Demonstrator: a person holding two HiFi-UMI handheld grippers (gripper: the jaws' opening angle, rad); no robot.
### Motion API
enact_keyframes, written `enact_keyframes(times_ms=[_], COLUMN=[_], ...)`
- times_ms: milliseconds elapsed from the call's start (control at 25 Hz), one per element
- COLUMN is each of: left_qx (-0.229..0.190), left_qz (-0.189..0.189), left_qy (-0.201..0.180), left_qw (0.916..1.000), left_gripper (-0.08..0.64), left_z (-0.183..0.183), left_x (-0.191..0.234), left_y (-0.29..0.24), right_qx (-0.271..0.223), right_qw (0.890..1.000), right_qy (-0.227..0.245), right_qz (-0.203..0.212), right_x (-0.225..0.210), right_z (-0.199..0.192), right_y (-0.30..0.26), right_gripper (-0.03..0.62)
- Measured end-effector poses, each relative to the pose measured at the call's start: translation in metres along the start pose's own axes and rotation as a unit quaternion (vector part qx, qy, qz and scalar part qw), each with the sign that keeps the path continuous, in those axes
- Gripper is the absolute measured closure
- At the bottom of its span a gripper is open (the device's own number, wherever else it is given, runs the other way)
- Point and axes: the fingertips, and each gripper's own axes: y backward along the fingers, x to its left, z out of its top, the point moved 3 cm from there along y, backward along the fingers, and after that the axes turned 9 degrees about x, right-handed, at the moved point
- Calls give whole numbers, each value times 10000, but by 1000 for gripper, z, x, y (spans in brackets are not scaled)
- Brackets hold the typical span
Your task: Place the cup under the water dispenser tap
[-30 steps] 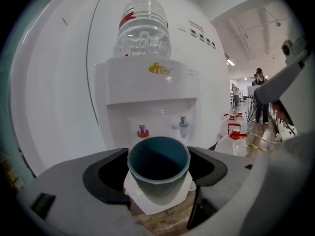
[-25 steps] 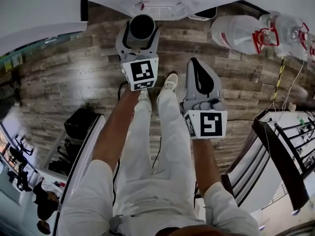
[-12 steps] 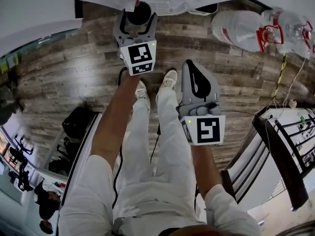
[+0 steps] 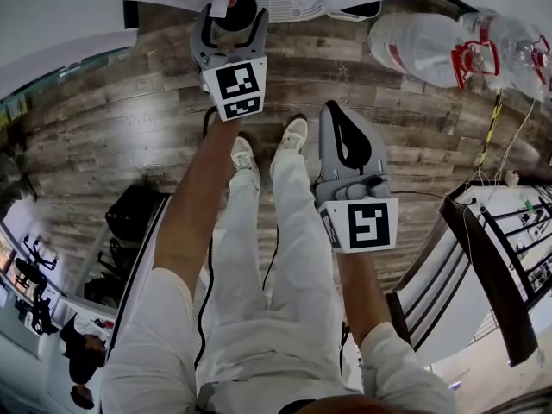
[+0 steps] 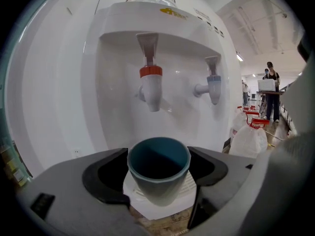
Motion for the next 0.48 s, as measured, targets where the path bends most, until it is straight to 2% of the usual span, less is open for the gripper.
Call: enact_keyframes(times_ms=[240,480], left_qx=[-105,30], left_qz=[54,-65], left_qy=[-10,49], left_qw=[9999,10000], left_gripper=[184,137], left_z=[1,-2], left_x=[1,2], left_y=[-6,-5], right_qx=[7,-7], right_qw=[9998,9999], right_qy=[93,55], right_qz=[148,88], right_x=[10,5], right_z=[3,6], right_y=[-4,-3], right_gripper=[592,592])
